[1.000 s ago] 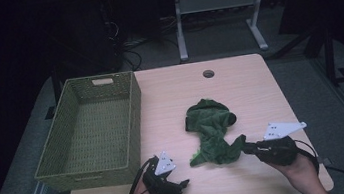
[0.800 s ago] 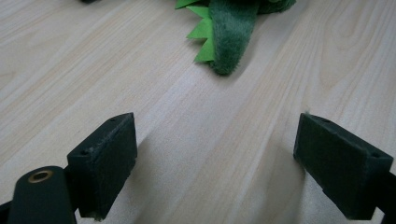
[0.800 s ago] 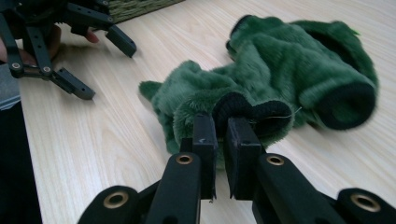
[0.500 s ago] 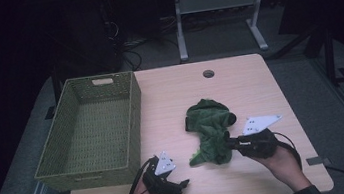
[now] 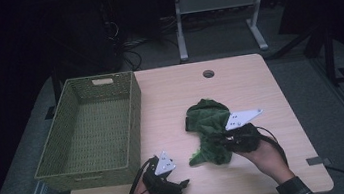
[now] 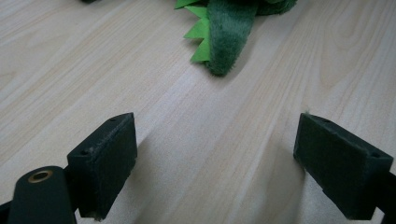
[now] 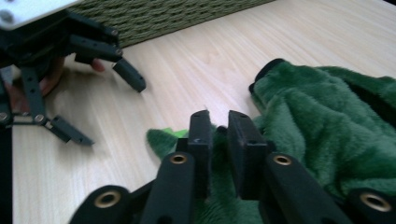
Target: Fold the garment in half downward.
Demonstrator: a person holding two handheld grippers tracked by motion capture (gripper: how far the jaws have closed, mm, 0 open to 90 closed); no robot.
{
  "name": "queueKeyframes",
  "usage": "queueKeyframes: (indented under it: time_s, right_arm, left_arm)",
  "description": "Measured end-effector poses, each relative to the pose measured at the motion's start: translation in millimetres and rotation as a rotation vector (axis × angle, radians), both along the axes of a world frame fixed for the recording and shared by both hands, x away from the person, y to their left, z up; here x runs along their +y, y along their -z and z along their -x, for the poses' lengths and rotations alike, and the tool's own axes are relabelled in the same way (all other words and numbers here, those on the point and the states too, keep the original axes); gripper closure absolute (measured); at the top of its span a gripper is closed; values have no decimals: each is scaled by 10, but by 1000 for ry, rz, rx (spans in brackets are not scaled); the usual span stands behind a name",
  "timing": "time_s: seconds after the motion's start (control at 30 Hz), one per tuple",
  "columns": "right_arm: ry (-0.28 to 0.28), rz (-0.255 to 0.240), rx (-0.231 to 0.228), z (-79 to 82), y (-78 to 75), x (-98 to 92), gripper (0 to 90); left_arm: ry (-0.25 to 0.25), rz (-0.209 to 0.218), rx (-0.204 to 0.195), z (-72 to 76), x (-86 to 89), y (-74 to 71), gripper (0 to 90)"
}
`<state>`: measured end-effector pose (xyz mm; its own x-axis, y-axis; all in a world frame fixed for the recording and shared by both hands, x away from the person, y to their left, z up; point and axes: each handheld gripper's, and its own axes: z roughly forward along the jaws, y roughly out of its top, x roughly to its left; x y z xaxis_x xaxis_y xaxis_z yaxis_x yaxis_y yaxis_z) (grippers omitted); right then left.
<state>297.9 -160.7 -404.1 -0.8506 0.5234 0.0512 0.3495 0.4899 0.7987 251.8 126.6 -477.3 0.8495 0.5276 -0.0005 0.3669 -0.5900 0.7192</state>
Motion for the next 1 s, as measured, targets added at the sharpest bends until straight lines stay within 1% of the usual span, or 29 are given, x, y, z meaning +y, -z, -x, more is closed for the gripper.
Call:
queueKeyframes:
  time_s: [0.03,0.1,0.17,0.27,0.33,0.4,0.47,0.5,0.67,0.9,1.0]
  right_arm:
    - [6,2,-6,-21,-10,-1,835]
    - [31,2,10,-52,-33,3,896]
    - [47,14,13,-109,-28,1,898]
    - [76,13,53,-195,16,-11,898]
    - [95,26,70,-236,59,-16,898]
    - [99,32,83,-263,102,-24,898]
    - [95,35,97,-276,153,-29,899]
    - [93,40,102,-285,186,-28,898]
    - [82,69,149,-319,347,7,898]
    - [47,101,183,-333,468,122,899]
    - [38,108,189,-338,508,140,899]
  left_arm:
    - [0,0,0,0,0,0,127]
    - [0,-2,-2,-1,1,1,127]
    - [-3,4,-1,1,-2,2,127]
    - [0,2,-1,0,-1,1,127]
    - [0,2,0,0,-1,2,127]
    - [-1,2,0,0,-1,1,127]
    - [2,-2,-4,-2,1,0,127]
    - [-1,1,1,2,-1,1,127]
    - [-1,2,2,2,-1,2,127]
    - [-1,2,2,2,-1,2,127]
    - [-1,2,2,2,-1,2,127]
